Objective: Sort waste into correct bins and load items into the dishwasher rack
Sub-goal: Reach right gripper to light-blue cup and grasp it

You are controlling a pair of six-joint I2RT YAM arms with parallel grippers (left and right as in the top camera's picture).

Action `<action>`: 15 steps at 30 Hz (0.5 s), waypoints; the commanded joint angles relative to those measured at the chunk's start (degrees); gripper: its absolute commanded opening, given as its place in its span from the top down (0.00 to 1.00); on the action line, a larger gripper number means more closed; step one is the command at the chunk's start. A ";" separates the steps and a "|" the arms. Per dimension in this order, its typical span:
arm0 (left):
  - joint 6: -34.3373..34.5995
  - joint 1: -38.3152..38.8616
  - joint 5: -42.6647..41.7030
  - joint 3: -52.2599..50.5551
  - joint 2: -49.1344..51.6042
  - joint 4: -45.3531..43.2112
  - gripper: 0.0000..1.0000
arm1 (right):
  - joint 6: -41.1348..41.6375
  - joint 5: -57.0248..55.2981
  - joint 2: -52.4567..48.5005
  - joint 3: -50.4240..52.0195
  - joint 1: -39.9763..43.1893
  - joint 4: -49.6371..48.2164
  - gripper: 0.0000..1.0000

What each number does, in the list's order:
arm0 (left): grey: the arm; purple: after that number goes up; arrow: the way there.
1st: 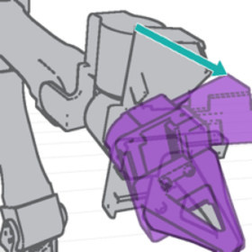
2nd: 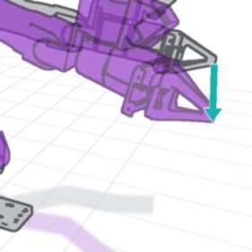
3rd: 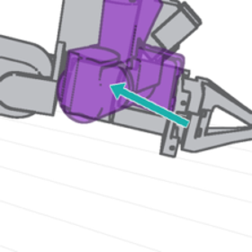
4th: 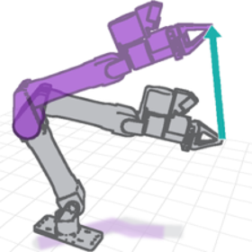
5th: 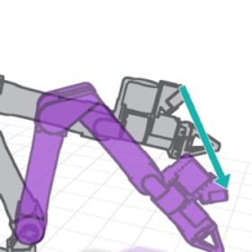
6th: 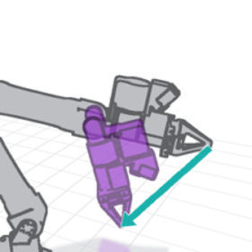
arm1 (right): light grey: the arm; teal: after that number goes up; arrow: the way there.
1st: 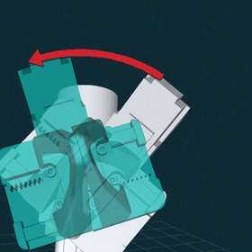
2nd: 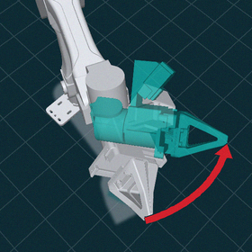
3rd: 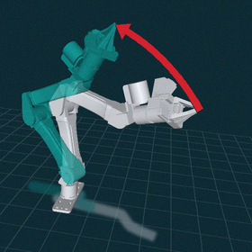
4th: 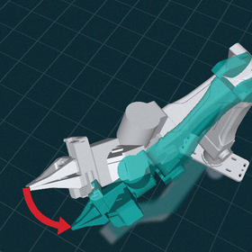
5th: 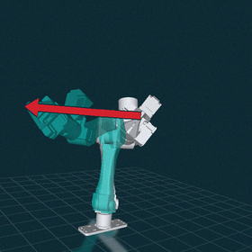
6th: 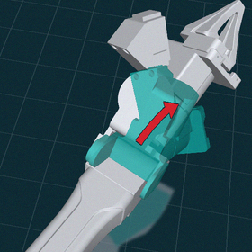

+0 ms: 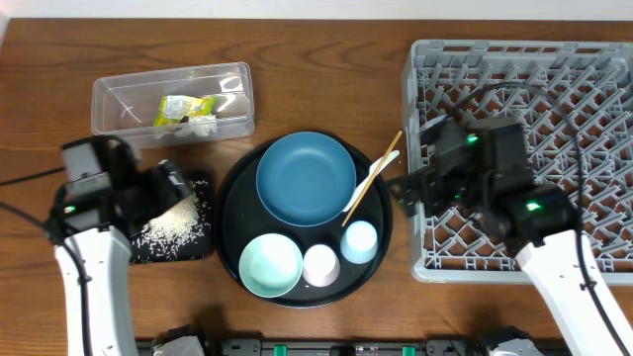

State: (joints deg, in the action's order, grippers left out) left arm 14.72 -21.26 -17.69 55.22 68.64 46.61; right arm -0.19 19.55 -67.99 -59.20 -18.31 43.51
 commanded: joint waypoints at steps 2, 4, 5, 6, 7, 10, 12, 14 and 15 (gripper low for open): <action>-1.22 -3.98 0.90 0.83 1.73 1.18 0.07 | 3.30 -0.26 -0.74 -1.81 -6.71 2.36 0.01; -0.39 -4.07 1.11 0.83 2.62 2.23 0.01 | 3.63 -0.35 -1.92 -1.84 -9.90 4.26 0.01; 0.22 -4.04 1.11 0.83 2.93 2.75 0.02 | 3.98 -0.74 -2.54 -1.81 -11.21 5.05 0.01; 0.63 -4.00 1.14 0.83 3.37 3.87 0.02 | 4.83 -2.23 -3.32 -1.84 -12.74 5.97 0.01; 0.63 -4.00 1.40 0.81 3.67 4.76 0.02 | 5.55 -4.07 -4.04 -1.84 -14.03 6.75 0.01; 2.03 -4.02 5.33 0.50 4.35 7.41 0.02 | 7.17 -8.72 -7.02 -1.84 -17.38 8.24 0.01; 3.69 -4.02 6.64 0.28 4.35 8.22 0.02 | 9.07 -9.29 -8.90 -1.86 -18.60 8.39 0.01; 3.69 -4.00 6.62 0.28 4.35 8.70 0.02 | 11.17 -9.66 -10.84 -1.86 -19.34 8.39 0.01; 3.67 -4.02 6.62 0.28 4.35 8.90 0.02 | 12.37 -10.62 -11.74 -1.86 -19.63 8.46 0.01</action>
State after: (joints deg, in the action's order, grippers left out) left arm 16.93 -25.08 -13.30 55.22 72.73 54.85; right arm 7.33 12.53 -77.76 -60.05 -36.69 51.70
